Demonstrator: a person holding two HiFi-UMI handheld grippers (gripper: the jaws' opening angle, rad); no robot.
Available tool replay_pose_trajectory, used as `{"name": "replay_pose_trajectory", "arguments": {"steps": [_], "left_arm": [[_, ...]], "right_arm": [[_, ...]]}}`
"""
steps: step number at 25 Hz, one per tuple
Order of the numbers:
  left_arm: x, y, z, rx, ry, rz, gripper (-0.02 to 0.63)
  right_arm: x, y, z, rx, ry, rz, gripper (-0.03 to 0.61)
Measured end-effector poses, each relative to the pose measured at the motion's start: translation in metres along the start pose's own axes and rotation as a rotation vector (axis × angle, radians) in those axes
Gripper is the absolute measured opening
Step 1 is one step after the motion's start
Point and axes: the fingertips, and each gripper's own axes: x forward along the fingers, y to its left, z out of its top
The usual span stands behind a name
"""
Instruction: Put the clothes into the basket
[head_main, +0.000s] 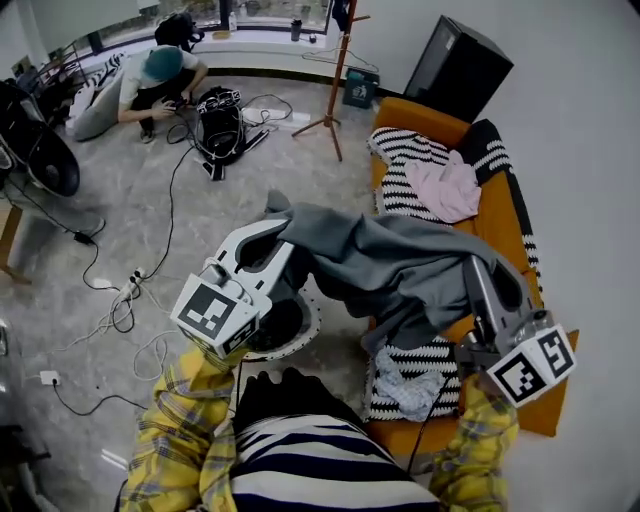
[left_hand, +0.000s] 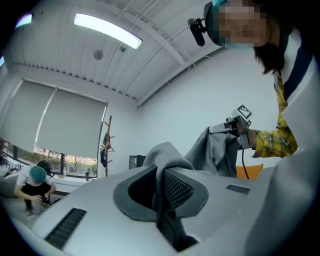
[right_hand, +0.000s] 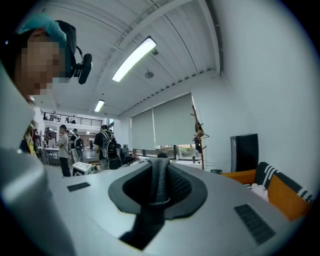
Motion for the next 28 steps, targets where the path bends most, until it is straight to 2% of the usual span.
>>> {"name": "replay_pose_trajectory", "arguments": {"steps": [5,9,13,16,19,25,28], "left_arm": [[-0.054,0.034,-0.002,0.015,0.04,0.106,0.034],[-0.082,0.046,-0.029,-0.004,0.104,0.147,0.034],[-0.102,0.043,-0.066,-0.028,0.179,0.152,0.034],[-0.116,0.038,-0.107,-0.053,0.247,0.163,0.034],[-0.129,0.035,-0.162,-0.129,0.333,0.187,0.034],[-0.153,0.024,-0.275,-0.283,0.518,0.226,0.034],[-0.161,0.02,-0.319,-0.297,0.591,0.235,0.034]], "right_arm": [[0.059,0.032,-0.04,0.06,0.033,0.121,0.067],[0.099,0.059,-0.078,0.109,0.069,0.199,0.067],[0.124,0.092,-0.128,0.134,0.12,0.253,0.067],[0.135,0.118,-0.182,0.108,0.181,0.29,0.067],[0.14,0.135,-0.243,0.101,0.27,0.304,0.067],[0.146,0.137,-0.371,0.23,0.467,0.291,0.067],[0.149,0.136,-0.418,0.271,0.544,0.267,0.067]]}}
